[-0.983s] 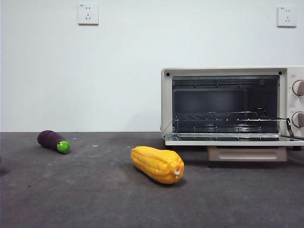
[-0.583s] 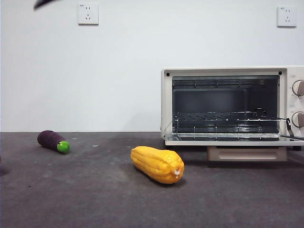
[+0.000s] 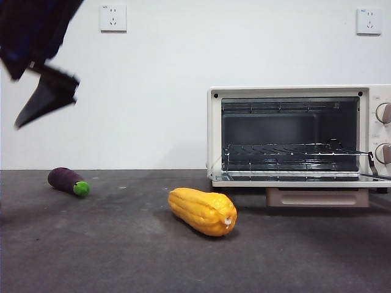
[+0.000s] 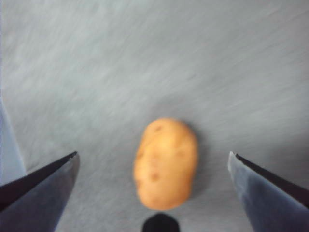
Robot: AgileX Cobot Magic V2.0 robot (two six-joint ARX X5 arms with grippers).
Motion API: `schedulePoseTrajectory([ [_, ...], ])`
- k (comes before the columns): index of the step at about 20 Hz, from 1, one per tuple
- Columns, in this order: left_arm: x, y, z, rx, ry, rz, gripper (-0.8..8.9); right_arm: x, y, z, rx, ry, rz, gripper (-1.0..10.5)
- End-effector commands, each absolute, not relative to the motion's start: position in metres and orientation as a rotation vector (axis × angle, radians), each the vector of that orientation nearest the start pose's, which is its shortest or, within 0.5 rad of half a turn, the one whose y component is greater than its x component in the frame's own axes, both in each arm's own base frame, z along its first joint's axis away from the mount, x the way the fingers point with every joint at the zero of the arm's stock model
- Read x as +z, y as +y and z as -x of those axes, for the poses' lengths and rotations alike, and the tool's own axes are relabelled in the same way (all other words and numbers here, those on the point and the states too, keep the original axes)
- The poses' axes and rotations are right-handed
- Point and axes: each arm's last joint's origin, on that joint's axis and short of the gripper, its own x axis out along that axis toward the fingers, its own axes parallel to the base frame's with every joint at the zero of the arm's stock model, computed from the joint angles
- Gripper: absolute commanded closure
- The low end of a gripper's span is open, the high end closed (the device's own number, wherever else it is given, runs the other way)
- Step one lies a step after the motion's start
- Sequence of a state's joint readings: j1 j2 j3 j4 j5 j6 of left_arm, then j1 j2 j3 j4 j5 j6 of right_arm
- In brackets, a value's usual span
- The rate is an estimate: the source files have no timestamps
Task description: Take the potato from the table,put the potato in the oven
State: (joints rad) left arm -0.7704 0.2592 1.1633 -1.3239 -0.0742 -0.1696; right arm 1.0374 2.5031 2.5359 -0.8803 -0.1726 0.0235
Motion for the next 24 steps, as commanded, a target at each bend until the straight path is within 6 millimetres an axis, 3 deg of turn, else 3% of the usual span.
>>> schedulePoseTrajectory([
  [1, 0.361, 0.033, 0.031, -0.645, 0.436, -0.005, 8.19, 0.233, 0.478, -0.266, 1.149, 0.848, 0.385, 3.1],
  [8, 0.361, 0.033, 0.031, -0.647, 0.437, -0.003, 8.19, 0.195, 0.494, -0.263, 1.156, 0.855, 0.418, 3.1],
  [18, 0.361, 0.033, 0.031, -0.653, 0.44, 0.002, 8.19, 0.154, 0.497, -0.266, 1.092, 0.947, 0.449, 3.3],
  [22, 0.361, 0.033, 0.031, -0.652, 0.439, 0.002, 8.19, 0.155, 0.501, -0.261, 1.038, 0.904, 0.475, 8.2],
  [24, 0.361, 0.033, 0.031, -0.652, 0.439, 0.001, 8.19, 0.153, 0.498, -0.261, 0.961, 0.928, 0.497, 8.3],
])
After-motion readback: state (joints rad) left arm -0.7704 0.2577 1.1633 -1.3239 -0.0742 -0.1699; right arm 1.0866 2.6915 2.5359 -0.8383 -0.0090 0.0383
